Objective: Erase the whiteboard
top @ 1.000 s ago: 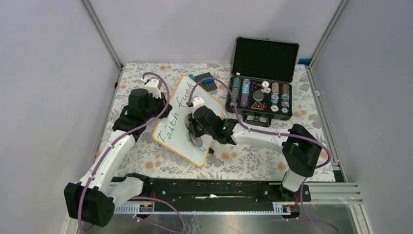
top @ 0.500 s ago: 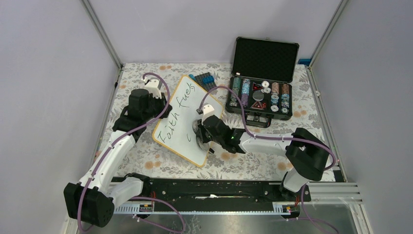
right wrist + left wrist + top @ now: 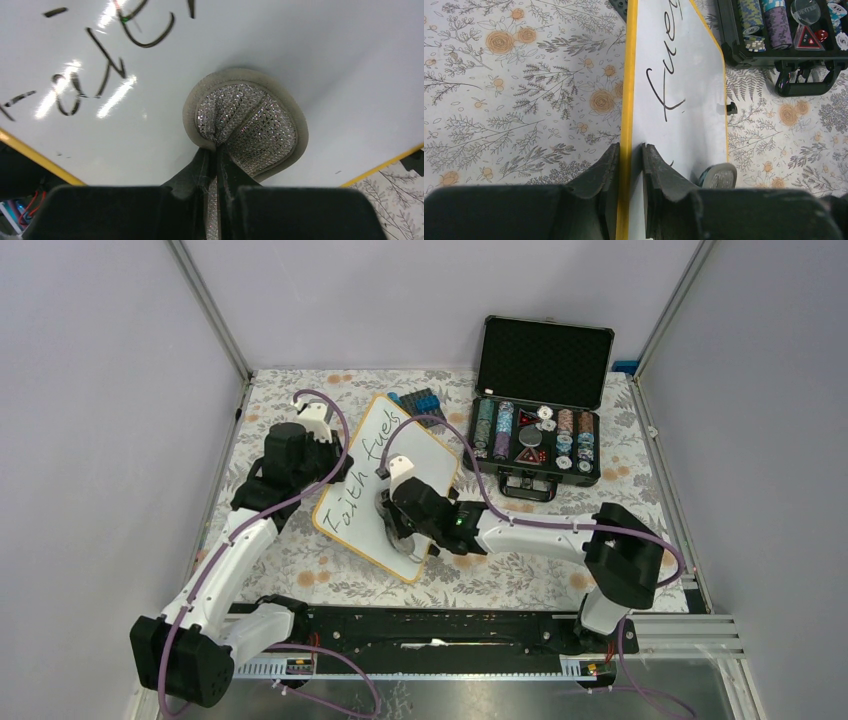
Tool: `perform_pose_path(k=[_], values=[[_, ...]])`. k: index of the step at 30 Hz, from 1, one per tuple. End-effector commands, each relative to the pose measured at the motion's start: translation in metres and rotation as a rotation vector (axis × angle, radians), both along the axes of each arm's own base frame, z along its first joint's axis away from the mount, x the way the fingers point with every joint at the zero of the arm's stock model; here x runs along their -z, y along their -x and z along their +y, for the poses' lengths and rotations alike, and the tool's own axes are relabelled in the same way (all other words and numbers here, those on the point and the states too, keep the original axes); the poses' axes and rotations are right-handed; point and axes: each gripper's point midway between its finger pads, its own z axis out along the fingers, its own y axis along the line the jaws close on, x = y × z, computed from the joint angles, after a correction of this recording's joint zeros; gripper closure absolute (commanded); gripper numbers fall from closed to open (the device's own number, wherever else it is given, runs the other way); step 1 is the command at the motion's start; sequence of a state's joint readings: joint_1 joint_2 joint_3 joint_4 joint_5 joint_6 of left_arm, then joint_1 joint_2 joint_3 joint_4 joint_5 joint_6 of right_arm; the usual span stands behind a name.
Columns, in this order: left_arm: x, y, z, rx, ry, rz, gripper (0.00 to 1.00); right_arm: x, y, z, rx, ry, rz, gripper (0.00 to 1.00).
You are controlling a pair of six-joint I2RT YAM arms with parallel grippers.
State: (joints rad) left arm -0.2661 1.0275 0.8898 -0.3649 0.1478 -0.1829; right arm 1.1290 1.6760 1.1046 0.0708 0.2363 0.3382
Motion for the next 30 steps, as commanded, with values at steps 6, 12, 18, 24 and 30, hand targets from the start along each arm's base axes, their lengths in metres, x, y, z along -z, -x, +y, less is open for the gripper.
perform_pose_path(k=[6,12,18,24,30], values=[[0.010,0.011,-0.014,0.065,0.001,0.037,1.00,0.030,0.041,0.005,-0.076,-0.045,0.079,1.00],[0.007,0.011,-0.015,0.067,0.003,0.029,1.00,0.087,0.067,-0.049,-0.029,0.056,0.191,1.00],[0.005,0.011,-0.015,0.066,0.004,0.024,1.00,0.072,0.063,-0.057,-0.001,0.041,0.161,1.00],[0.010,0.011,-0.017,0.072,0.003,0.040,1.00,0.015,0.050,0.000,-0.102,-0.067,0.099,1.00],[0.008,0.011,-0.015,0.065,0.000,0.031,1.00,-0.041,0.036,0.041,-0.158,-0.171,0.015,1.00]])
